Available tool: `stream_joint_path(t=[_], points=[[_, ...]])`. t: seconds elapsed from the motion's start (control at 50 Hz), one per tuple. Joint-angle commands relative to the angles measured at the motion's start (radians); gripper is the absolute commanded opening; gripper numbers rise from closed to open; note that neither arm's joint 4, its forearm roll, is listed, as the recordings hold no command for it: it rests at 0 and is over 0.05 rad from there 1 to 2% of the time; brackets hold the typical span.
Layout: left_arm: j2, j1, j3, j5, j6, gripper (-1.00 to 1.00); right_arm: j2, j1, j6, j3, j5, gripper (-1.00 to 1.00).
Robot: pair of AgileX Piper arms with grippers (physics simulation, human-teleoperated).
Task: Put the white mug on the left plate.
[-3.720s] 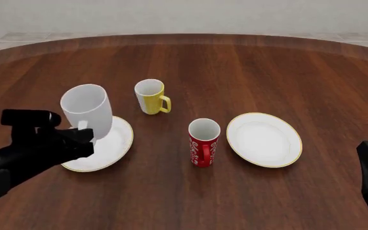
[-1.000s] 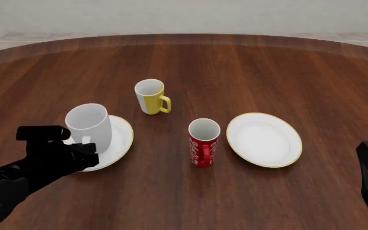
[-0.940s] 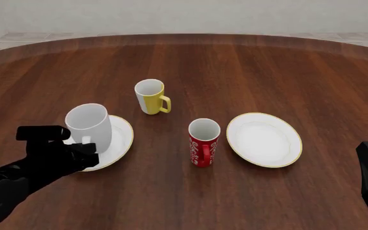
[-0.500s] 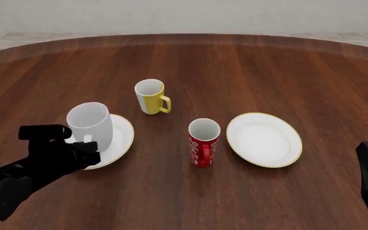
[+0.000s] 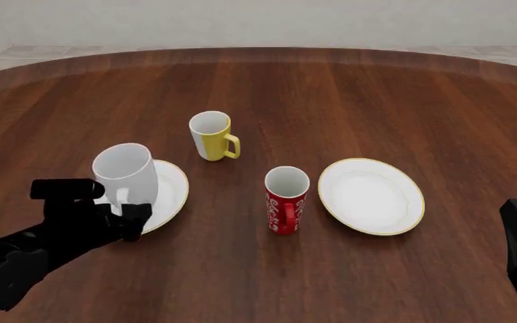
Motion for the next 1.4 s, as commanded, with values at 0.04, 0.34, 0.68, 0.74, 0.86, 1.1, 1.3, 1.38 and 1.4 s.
stream_joint_path(t=[0.04,0.34,0.68,0.74,0.86,1.1,1.3,1.38,1.4], points=[[-0.004,-0.001,0.001,0.005,0.002,1.00,-0.001,0.000,0.000,0.000,0.001,1.00],[-0.052,0.005,0.005,0.032,0.008,1.00,0.003,0.001,-0.001,0.000,-0.002,1.00],[-0.266,0.010,0.003,0.195,0.013,1.00,0.002,0.000,0.000,0.000,-0.004,1.00],[-0.338,0.010,0.001,0.248,0.012,1.00,0.002,0.000,0.000,0.000,-0.004,1.00],[-0.484,0.015,-0.003,0.366,0.015,1.00,0.000,0.000,0.001,0.000,-0.003,1.00],[-0.820,0.039,-0.064,0.648,0.018,1.00,-0.002,0.000,0.002,0.000,-0.004,1.00],[-1.078,0.107,-0.162,0.885,0.043,1.00,-0.002,0.002,0.007,0.000,-0.010,1.00],[-1.190,0.162,-0.239,0.984,0.051,1.00,-0.003,0.003,0.009,0.000,-0.012,1.00],[-1.219,0.175,-0.266,1.011,0.056,1.00,-0.003,0.002,0.009,0.000,-0.014,1.00]])
